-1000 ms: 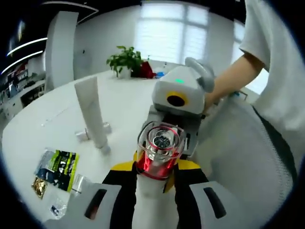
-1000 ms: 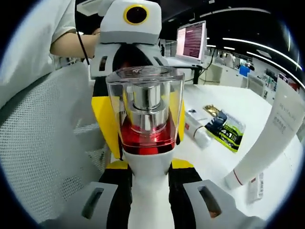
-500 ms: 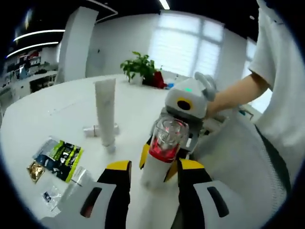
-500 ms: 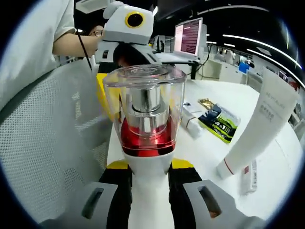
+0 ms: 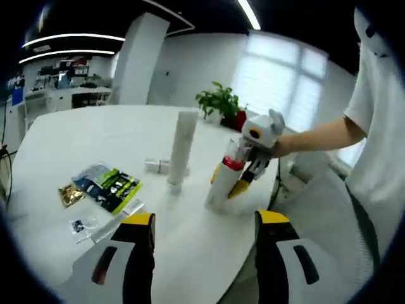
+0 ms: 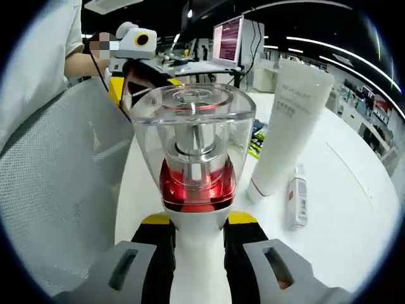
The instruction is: Arrange the skincare products in the storage area until every visible bottle or jar stands upright without overlapping.
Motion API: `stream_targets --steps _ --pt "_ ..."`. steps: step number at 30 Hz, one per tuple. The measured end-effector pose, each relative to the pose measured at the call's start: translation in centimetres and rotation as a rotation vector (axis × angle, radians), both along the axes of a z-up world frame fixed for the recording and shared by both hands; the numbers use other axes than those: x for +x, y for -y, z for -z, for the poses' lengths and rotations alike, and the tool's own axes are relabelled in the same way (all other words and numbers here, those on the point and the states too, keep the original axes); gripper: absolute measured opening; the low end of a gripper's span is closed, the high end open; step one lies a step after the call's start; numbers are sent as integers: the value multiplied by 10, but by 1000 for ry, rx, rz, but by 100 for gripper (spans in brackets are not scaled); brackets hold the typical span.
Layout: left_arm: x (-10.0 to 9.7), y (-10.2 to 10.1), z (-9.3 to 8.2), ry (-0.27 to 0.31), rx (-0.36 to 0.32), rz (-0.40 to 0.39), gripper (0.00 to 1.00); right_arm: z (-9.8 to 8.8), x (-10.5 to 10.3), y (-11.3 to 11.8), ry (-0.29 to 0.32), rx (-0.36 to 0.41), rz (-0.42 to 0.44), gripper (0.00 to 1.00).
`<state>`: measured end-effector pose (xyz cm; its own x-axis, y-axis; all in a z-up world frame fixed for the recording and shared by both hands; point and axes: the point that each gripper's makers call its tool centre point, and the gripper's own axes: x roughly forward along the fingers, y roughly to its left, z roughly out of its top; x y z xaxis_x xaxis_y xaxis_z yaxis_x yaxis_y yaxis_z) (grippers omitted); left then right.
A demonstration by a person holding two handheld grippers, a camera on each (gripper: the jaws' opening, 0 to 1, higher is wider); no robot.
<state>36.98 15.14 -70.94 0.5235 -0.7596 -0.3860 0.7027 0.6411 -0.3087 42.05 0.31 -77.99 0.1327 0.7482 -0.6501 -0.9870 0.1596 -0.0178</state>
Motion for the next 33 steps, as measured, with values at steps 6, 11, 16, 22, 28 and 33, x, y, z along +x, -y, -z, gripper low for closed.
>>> stream_targets --steps 6,11,16,22,28,33 --pt "0 -17 6 -13 23 -65 68 -1 28 8 7 4 29 28" --pt "1 -21 5 -9 34 -90 77 -2 48 10 21 6 24 28" --pt "-1 -20 6 -12 43 -100 77 -3 66 10 28 20 22 28" --pt "-5 -25 10 -29 58 -110 75 -4 82 5 36 38 11 28" --pt "-5 -30 12 -42 65 -130 75 -3 94 -1 37 60 0 28" --pt "-5 -31 13 -45 72 -138 75 -2 94 -3 36 59 -15 29"
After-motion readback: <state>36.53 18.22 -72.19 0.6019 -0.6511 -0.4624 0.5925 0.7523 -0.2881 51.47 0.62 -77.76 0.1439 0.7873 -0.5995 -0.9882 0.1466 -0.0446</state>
